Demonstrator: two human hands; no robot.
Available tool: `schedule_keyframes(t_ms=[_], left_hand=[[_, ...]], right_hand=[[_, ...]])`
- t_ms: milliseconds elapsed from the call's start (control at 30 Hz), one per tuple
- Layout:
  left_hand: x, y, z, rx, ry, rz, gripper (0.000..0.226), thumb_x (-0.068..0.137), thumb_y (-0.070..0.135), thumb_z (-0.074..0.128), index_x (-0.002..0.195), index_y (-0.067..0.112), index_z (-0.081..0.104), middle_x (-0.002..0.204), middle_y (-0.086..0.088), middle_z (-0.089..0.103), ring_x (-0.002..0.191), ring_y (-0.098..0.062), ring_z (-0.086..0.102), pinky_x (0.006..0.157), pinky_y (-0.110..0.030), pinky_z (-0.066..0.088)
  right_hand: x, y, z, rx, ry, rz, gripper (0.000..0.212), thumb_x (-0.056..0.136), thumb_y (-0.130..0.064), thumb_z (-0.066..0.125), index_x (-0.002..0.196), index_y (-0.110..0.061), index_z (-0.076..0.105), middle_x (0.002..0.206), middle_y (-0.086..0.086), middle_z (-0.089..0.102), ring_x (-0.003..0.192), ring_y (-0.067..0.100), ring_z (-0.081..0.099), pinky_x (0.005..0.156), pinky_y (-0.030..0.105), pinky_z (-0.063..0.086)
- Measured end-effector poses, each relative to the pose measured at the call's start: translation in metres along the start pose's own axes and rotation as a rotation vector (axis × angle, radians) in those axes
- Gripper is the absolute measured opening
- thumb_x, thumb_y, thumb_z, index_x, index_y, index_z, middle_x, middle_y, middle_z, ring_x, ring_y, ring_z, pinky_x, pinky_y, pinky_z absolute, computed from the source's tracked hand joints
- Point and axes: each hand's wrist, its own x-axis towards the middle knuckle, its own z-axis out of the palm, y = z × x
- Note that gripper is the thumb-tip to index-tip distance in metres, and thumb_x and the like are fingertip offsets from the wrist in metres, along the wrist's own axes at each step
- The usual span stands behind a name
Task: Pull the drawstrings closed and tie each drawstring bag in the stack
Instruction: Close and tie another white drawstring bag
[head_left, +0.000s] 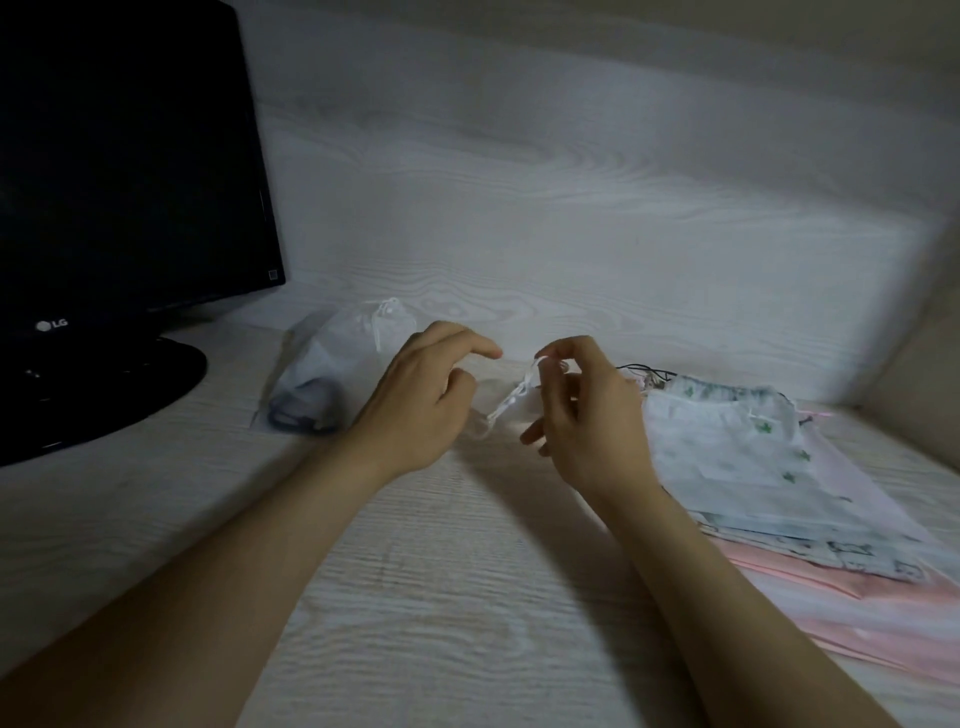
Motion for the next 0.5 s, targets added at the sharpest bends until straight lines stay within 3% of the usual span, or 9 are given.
schedule_keyframes(t_ms=[100, 200, 267, 367, 433, 500], left_hand=[[0.002, -0.001, 0.0, -0.049, -0.096, -0.054, 0.025, 0.107, 0.022, 0.051, 0.122, 0.028, 0.071, 0.127, 0.015, 0.066, 0.124, -0.006, 0.057, 0.11, -0.032, 0.045], [0.001, 0.0, 0.001, -0.125, -0.16, -0.105, 0.018, 0.108, 0.033, 0.054, 0.098, 0.031, 0.069, 0.104, 0.014, 0.071, 0.105, -0.006, 0.065, 0.099, -0.04, 0.053], [0.003, 0.002, 0.0, -0.182, -0.113, -0.119, 0.022, 0.11, 0.031, 0.053, 0.091, 0.028, 0.064, 0.088, 0.012, 0.068, 0.087, -0.01, 0.065, 0.085, -0.039, 0.054], [0.006, 0.009, -0.002, -0.275, -0.039, -0.124, 0.028, 0.112, 0.028, 0.048, 0.086, 0.024, 0.054, 0.075, 0.012, 0.054, 0.069, -0.006, 0.049, 0.068, -0.026, 0.042], [0.008, 0.013, -0.005, -0.347, 0.039, -0.117, 0.028, 0.114, 0.025, 0.044, 0.087, 0.019, 0.049, 0.076, 0.009, 0.048, 0.07, -0.007, 0.044, 0.066, -0.027, 0.039], [0.011, 0.018, -0.008, -0.433, 0.146, -0.138, 0.026, 0.115, 0.025, 0.04, 0.093, 0.014, 0.049, 0.082, 0.003, 0.048, 0.075, -0.011, 0.045, 0.069, -0.03, 0.039]], right_hand=[[0.0, -0.007, -0.003, 0.121, 0.066, -0.017, 0.009, 0.109, -0.028, 0.048, 0.108, -0.027, 0.057, 0.065, 0.002, 0.072, 0.053, 0.017, 0.072, 0.056, 0.049, 0.059], [-0.003, -0.02, -0.007, 0.215, 0.129, -0.05, 0.013, 0.11, -0.023, 0.048, 0.118, -0.021, 0.057, 0.073, 0.005, 0.073, 0.054, 0.02, 0.071, 0.055, 0.047, 0.059], [-0.005, -0.023, -0.008, 0.29, 0.149, -0.054, 0.023, 0.109, -0.016, 0.049, 0.132, -0.02, 0.051, 0.093, 0.007, 0.071, 0.061, 0.022, 0.072, 0.057, 0.047, 0.061], [-0.005, -0.022, -0.009, 0.244, 0.164, -0.043, 0.056, 0.098, -0.005, 0.052, 0.146, -0.032, 0.04, 0.122, -0.003, 0.061, 0.066, 0.024, 0.071, 0.06, 0.048, 0.061], [-0.004, -0.019, -0.007, 0.18, 0.169, 0.012, 0.065, 0.094, -0.009, 0.055, 0.149, -0.037, 0.036, 0.122, -0.013, 0.058, 0.061, 0.024, 0.068, 0.062, 0.048, 0.059], [-0.002, -0.014, -0.006, 0.108, 0.171, 0.098, 0.053, 0.094, -0.019, 0.057, 0.144, -0.033, 0.046, 0.108, -0.016, 0.063, 0.06, 0.017, 0.067, 0.067, 0.043, 0.058]])
